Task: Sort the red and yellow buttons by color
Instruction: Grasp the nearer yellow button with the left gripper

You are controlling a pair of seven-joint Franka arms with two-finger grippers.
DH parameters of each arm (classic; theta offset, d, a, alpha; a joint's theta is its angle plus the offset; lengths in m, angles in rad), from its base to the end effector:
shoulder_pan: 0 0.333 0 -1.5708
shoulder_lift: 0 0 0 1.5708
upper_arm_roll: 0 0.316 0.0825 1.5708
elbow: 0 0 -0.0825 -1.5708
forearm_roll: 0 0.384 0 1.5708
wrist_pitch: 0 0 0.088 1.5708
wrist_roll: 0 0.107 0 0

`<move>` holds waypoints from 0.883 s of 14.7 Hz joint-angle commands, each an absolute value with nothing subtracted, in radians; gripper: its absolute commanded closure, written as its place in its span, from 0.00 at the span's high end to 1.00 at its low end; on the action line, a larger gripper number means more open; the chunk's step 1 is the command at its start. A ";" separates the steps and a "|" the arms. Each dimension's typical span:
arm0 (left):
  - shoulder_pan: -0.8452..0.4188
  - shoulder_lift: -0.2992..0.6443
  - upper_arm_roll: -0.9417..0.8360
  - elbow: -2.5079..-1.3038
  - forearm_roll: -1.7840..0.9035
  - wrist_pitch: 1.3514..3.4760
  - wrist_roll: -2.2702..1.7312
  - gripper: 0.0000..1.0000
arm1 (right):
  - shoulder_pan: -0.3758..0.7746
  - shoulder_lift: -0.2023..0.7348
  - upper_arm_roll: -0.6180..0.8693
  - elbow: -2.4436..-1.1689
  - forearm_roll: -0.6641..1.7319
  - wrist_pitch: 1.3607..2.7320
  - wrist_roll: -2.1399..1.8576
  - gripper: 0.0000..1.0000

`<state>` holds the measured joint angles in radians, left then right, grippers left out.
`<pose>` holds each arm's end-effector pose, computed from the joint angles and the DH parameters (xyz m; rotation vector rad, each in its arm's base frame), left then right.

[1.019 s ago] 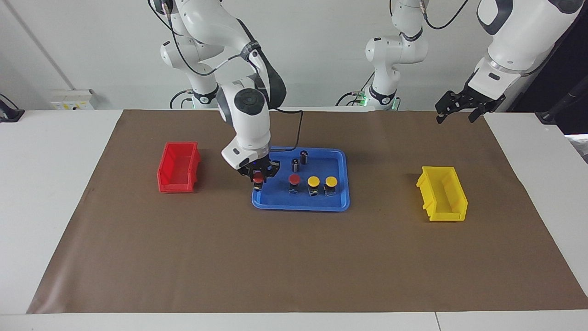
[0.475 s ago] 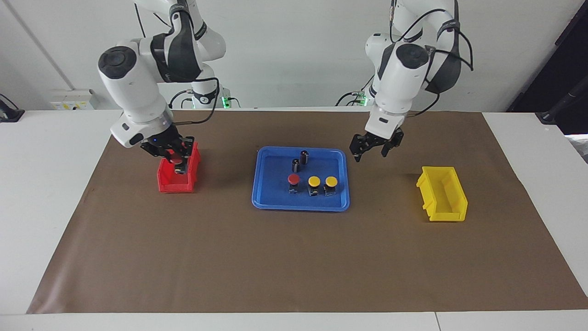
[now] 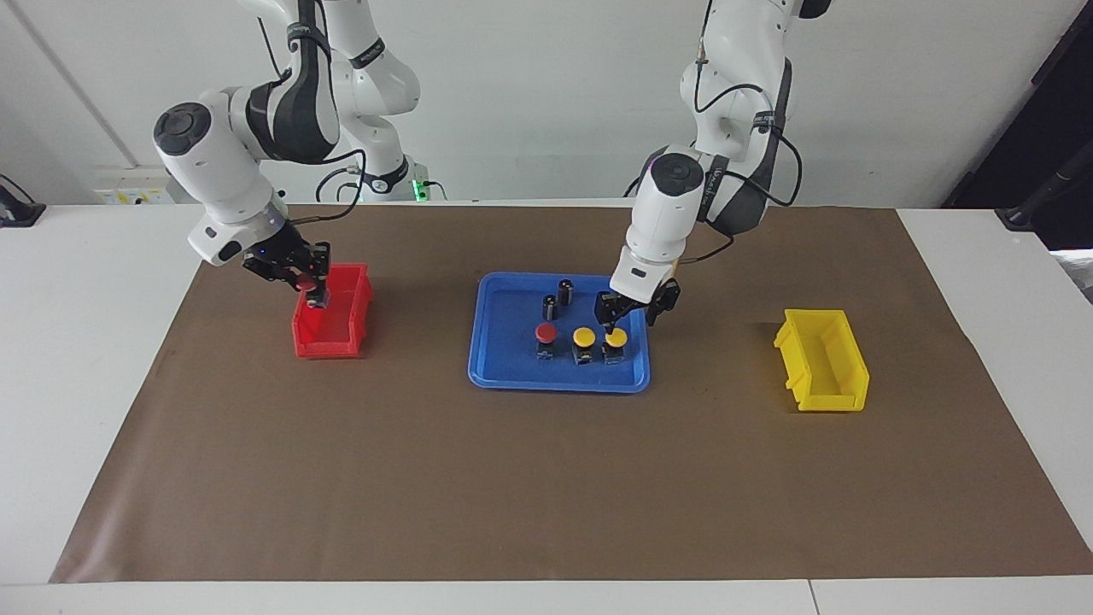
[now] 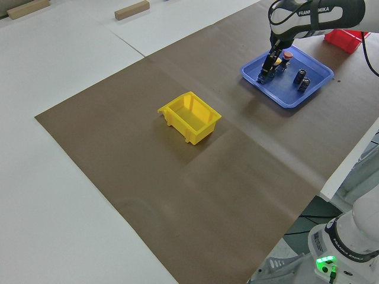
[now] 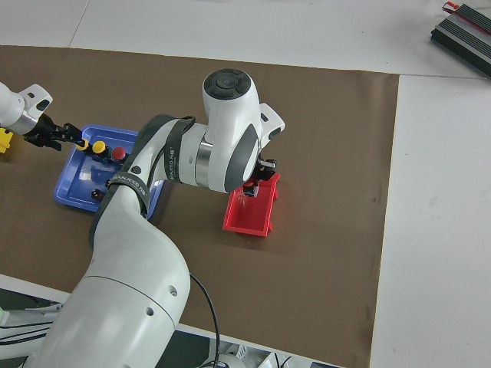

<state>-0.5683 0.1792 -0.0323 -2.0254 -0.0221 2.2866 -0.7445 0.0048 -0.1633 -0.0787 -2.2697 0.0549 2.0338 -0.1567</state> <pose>0.4886 -0.3347 0.3689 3.0619 0.2431 0.0766 0.4813 -0.0331 0.4199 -3.0697 -0.0890 0.1011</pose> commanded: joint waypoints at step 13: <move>-0.597 0.236 -0.014 -1.980 -0.020 2.350 -0.805 0.51 | -0.005 -0.275 -0.067 -2.582 0.072 2.283 -0.238 0.21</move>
<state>-0.5733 0.2193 -0.0319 -2.0069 -0.0221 2.3468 -0.7797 0.0068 -0.2412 -0.0715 -2.5457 0.0558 2.2621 -0.2010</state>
